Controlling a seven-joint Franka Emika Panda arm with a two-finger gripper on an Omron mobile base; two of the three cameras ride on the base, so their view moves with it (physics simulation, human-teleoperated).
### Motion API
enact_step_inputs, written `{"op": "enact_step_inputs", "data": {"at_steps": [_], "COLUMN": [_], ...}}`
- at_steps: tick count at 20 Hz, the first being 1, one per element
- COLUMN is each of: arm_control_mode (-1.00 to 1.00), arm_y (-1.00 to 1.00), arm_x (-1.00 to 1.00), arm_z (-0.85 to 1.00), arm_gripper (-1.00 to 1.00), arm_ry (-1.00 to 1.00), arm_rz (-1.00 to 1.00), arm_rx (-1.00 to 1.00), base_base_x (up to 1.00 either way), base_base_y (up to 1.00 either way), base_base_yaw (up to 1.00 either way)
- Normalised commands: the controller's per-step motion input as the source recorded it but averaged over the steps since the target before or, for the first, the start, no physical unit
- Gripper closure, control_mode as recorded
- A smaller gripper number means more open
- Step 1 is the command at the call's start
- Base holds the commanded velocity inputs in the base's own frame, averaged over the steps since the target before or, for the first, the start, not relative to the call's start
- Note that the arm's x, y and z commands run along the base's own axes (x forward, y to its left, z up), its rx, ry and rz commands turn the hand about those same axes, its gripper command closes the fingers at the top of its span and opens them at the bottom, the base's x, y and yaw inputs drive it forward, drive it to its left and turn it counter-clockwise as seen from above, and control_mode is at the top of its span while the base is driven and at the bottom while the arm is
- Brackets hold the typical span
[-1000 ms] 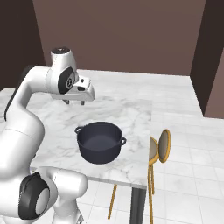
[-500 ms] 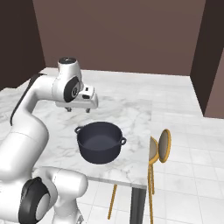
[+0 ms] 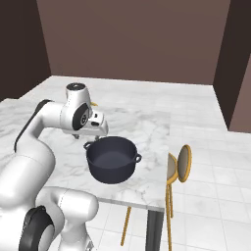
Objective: Pick the pot and glass cup and place them in the sink. Then turn on the water.
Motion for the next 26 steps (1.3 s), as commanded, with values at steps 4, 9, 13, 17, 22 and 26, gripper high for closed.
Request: {"op": "enact_step_inputs", "data": {"at_steps": [4, 9, 13, 17, 22, 26], "arm_control_mode": [-1.00, -1.00, -1.00, -1.00, -1.00, -1.00], "arm_y": [0.19, 0.12, 0.03, 0.00, 0.00, 0.00], "arm_x": [0.01, 0.00, 0.00, 0.00, 0.00, 0.00], "arm_z": [-0.39, -0.34, -0.28, -0.25, -0.21, -0.14], "arm_gripper": [-1.00, -1.00, -1.00, -1.00, -1.00, -1.00], "arm_ry": [0.00, 0.02, 0.04, 0.03, 0.03, 0.00], "arm_rz": [0.00, 0.00, 0.00, 0.00, 0.00, 0.01], "arm_rx": [0.00, 0.00, 0.00, 0.00, 0.00, 0.00], "base_base_x": [0.00, 0.00, 0.00, 0.00, 0.00, 0.00], "base_base_y": [0.00, 0.00, 0.00, 0.00, 0.00, 0.00], "base_base_yaw": [0.00, 0.00, 0.00, 0.00, 0.00, 0.00]}}
